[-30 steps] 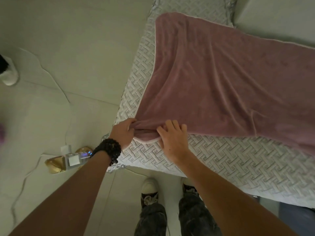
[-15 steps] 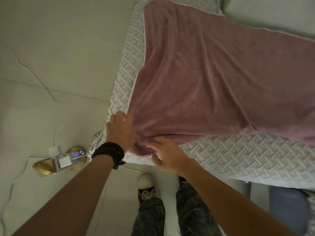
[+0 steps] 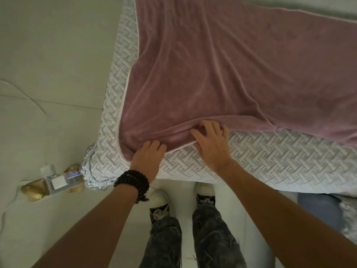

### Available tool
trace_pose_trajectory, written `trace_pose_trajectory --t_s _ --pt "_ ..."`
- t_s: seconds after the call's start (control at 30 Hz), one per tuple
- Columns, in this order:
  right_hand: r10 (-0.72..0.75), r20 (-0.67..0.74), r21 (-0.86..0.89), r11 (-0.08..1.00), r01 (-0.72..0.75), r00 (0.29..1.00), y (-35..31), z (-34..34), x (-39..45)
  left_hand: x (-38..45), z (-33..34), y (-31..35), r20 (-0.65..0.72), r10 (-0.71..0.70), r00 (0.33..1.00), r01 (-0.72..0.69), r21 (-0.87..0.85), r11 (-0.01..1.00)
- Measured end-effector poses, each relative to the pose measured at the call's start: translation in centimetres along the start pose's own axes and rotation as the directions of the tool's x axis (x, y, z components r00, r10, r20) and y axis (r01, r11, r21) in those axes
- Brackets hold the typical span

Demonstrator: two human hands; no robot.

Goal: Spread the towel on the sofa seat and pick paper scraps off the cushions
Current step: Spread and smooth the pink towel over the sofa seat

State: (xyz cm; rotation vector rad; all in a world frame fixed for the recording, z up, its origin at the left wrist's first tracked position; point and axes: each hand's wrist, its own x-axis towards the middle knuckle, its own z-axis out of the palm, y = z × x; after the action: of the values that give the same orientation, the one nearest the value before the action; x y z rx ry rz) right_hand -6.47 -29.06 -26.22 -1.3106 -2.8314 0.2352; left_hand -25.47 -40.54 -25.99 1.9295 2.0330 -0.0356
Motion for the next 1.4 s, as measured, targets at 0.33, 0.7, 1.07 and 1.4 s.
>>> trace_pose_trajectory --t_s 0.33,0.7,1.07,1.4 --pt "-0.266 0.469 0.333 0.936 0.11 0.842 -1.9 -1.0 -5.3 -2.2 -1.1 -3.1 0.566 -0.13 0.814 0.134 0.035 0.99" --pt "0.102 0.3 0.026 0.993 -0.115 0.949 0.9 -2.6 -8.4 2.0 -2.8 2.8 0.543 0.042 0.839 0.008 -0.088 0.996" --pt "0.559 0.34 -0.031 0.811 -0.585 0.757 17.3 -4.3 -14.8 5.2 1.9 22.9 0.616 0.214 0.758 -0.117 -0.195 0.974" --pt "0.148 -0.035 0.186 0.973 -0.139 0.988 25.8 -4.8 -10.4 10.7 1.4 26.8 -0.038 -0.106 0.994 0.107 0.028 0.994"
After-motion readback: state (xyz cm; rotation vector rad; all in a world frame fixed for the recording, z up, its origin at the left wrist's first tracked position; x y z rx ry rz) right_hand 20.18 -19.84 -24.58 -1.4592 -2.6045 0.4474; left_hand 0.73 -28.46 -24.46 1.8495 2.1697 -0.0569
